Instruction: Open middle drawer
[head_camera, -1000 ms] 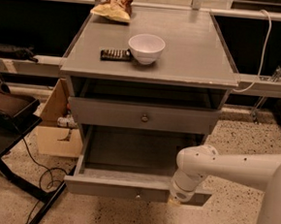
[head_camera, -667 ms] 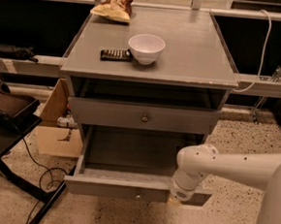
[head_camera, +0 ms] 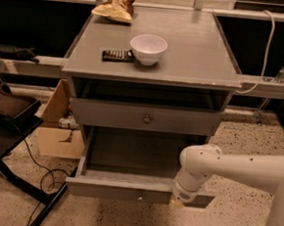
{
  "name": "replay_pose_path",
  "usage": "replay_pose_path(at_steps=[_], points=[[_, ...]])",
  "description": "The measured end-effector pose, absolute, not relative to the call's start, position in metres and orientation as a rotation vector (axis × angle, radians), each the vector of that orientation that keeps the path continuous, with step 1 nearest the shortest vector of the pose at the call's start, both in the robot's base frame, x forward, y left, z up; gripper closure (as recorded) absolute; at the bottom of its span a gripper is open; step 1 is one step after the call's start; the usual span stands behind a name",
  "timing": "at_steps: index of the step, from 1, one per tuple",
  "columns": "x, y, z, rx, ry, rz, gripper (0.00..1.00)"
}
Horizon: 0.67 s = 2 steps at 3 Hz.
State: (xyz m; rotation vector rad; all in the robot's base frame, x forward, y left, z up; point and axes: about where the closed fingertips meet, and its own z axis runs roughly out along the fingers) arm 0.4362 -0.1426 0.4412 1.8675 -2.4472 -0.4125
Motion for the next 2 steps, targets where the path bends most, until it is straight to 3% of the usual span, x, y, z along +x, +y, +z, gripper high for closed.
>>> replay_pose_path(at_steps=[1, 2], points=[[0.4382, -0.1427, 0.4435, 1.868, -2.447, -0.413, 1.0], [0.4385, -0.1427, 0.4439, 1.867, -2.447, -0.413, 0.84]])
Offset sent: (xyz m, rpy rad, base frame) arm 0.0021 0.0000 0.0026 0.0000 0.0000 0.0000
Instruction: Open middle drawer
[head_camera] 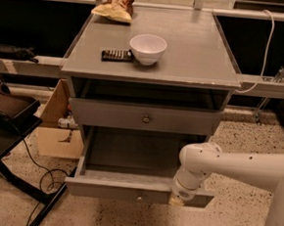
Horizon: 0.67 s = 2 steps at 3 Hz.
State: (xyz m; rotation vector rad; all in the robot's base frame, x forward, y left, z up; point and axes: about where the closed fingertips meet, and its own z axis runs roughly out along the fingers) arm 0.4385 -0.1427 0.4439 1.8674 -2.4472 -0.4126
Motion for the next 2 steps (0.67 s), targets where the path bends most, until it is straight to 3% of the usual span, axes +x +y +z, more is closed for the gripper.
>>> replay_pose_path(at_steps=[1, 2], points=[[0.4385, -0.1427, 0.4439, 1.867, -2.447, -0.413, 0.62], [0.4397, -0.1427, 0.4452, 1.867, -2.447, -0.413, 0.31]])
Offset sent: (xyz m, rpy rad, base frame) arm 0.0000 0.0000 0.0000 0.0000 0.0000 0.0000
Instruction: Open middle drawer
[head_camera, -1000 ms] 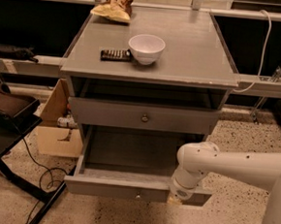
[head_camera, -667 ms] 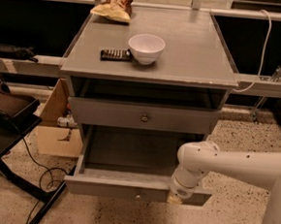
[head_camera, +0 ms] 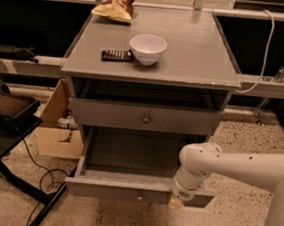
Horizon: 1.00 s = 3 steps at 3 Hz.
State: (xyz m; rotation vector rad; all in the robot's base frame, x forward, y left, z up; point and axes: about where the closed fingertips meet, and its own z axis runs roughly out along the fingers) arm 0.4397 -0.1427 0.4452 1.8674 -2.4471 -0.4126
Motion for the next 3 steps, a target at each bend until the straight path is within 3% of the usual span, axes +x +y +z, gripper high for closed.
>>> replay_pose_path(at_steps=[1, 2, 3], points=[[0.443, -0.143, 0.446, 1.867, -2.447, -0.413, 0.08], [0.428, -0.134, 0.486, 1.896, -2.426, -0.382, 0.0], [0.409, -0.135, 0.548, 2.013, -2.455, -0.287, 0.0]])
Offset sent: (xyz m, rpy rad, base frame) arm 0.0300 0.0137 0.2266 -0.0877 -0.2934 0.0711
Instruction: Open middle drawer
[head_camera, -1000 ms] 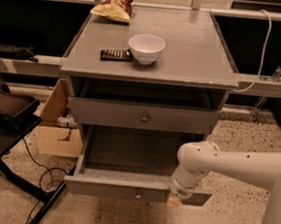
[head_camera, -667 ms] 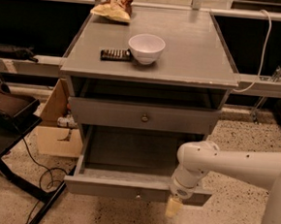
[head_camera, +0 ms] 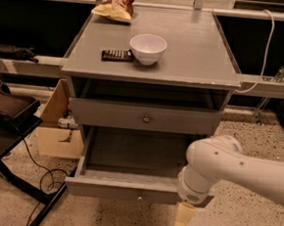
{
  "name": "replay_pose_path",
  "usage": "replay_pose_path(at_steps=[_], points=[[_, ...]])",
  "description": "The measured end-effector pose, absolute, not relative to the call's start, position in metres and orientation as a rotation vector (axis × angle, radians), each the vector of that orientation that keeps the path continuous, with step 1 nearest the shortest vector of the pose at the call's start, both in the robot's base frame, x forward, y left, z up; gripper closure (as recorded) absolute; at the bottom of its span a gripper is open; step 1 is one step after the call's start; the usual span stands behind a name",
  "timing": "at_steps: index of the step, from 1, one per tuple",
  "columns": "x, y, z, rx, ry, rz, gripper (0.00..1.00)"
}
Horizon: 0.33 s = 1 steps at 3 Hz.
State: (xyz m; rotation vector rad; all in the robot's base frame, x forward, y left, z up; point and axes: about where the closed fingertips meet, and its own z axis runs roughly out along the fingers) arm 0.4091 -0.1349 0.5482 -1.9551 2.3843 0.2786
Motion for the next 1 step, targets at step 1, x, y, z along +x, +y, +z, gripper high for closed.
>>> replay_pose_path(at_steps=[1], points=[[0.3839, -0.1551, 0.6136, -1.909, 2.264, 0.126, 0.0]])
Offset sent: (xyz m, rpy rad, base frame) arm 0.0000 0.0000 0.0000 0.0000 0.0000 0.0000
